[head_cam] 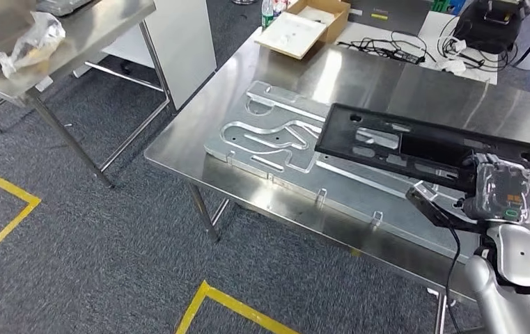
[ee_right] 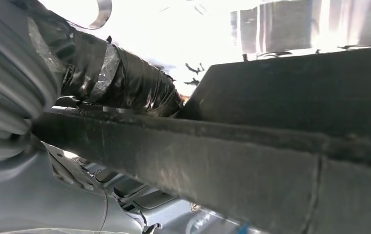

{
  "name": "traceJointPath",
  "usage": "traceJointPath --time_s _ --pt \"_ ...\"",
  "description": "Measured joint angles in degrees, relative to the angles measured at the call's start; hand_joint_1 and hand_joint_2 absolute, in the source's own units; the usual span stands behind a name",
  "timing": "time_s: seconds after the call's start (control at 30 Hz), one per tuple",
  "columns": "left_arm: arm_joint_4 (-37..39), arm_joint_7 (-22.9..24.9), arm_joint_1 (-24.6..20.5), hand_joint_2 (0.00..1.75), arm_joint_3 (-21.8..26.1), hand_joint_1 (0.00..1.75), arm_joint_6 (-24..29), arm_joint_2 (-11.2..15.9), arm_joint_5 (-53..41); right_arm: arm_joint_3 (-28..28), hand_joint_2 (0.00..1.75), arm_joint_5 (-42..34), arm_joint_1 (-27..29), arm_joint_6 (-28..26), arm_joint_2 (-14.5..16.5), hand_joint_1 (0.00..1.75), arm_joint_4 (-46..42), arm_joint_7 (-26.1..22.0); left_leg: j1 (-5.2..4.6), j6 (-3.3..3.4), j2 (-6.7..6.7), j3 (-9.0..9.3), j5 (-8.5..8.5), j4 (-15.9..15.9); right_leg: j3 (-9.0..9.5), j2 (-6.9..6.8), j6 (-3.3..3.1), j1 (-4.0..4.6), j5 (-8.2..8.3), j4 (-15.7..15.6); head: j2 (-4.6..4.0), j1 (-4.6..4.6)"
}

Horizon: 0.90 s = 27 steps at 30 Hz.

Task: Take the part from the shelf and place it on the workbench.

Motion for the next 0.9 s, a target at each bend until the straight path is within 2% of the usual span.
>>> traceJointPath --time_s 0.07,0.1,0.13,0.17,0.23,0.3,0.37,0.47,0.73,0.87,0.9 --pt "0.0 0.2 -0.1 1.75 0.0 0.0 0.0 -0.1 0.0 -0.7 1.75 -0.3 0.3 0.0 0.1 1.75 0.4 0.0 0.08 -0.31 0.02 -4.63 -2.65 6.9 0.58 0.0 -0.37 0.14 -0.59 0.0 0.0 -0.03" --pt "0.0 0.3 -0.1 1.75 0.0 0.0 0.0 -0.1 0.0 -0.9 1.75 -0.4 0.5 0.0 0.1 1.75 0.7 -0.1 0.1 -0.39 0.02 -6.35 -3.32 8.9 0.95 0.01 -0.42 0.23 -0.9 0.0 0.0 -0.04" --pt "0.0 0.3 -0.1 1.75 0.0 0.0 -0.2 -0.1 0.0 -1.2 1.75 -0.5 0.7 0.0 0.2 1.75 1.0 -0.2 0.09 -0.35 0.03 -7.2 -2.83 9.0 1.42 0.06 -0.44 0.31 -1.25 0.0 0.0 -0.04" --pt "0.0 0.4 -0.1 1.75 0.0 0.0 -0.5 -0.1 0.0 -1.4 1.75 -0.6 0.8 0.0 0.3 1.75 1.5 -0.3 0.07 -0.12 0.03 -7.09 -1.04 7.1 1.97 0.13 -0.42 0.37 -1.62 0.1 0.0 -0.04" --pt "0.0 0.1 0.0 1.75 0.1 0.0 -1.8 -0.1 0.7 -1.9 1.75 -0.8 0.8 -0.1 0.5 1.75 2.6 -0.6 -0.14 0.63 0.02 -5.17 4.34 -0.2 3.04 0.28 -0.25 0.44 -2.39 0.1 0.0 -0.01" --pt "0.0 -0.6 0.1 1.75 0.5 0.0 -3.5 0.1 1.8 -2.2 1.75 -1.0 0.6 -0.3 0.6 1.75 4.0 -0.9 -0.5 1.18 -0.02 -3.78 6.58 -5.1 3.38 0.42 0.21 0.51 -2.92 0.1 0.0 0.0" --pt "0.0 -1.2 0.0 1.75 1.0 0.0 -4.5 0.1 2.5 -2.4 1.75 -1.0 0.5 -0.4 0.8 1.75 5.2 -1.3 -0.6 1.16 -0.09 -3.55 6.71 -5.9 3.31 0.43 0.58 0.62 -3.22 0.2 0.0 0.0" --pt "0.0 -1.5 0.0 1.75 1.5 0.0 -5.0 0.1 2.9 -2.5 1.75 -1.1 0.3 -0.5 1.0 1.75 6.3 -1.5 -0.61 0.9 -0.23 -3.47 7.48 -6.1 3.48 0.2 0.55 0.64 -3.36 0.0 0.0 0.02" --pt "0.0 -1.8 -0.1 1.75 1.8 0.0 -5.1 0.1 3.0 -2.8 1.75 -1.1 -0.1 -0.5 1.0 1.75 8.0 -1.5 -0.68 1.42 -0.31 -3.43 7.17 -6.1 3.85 0.12 0.88 0.61 -3.34 -0.8 0.0 0.02" --pt "0.0 -2.6 -0.1 1.75 1.9 0.0 -5.3 0.2 2.7 -3.0 0.0 -1.3 -0.2 -0.7 1.1 0.0 9.3 -1.8 -0.7 1.57 -0.3 -3.44 7.19 -6.1 3.89 0.12 1.39 0.6 -3.24 -0.9 0.0 0.02" --pt "0.0 -2.6 -0.1 1.75 1.9 0.0 -5.5 0.2 2.8 -3.0 0.0 -1.4 -0.4 -0.7 1.2 0.0 10.0 -2.0 -0.7 1.59 -0.29 -3.43 7.2 -6.1 3.9 0.12 1.47 0.6 -3.21 -0.9 0.0 0.01"
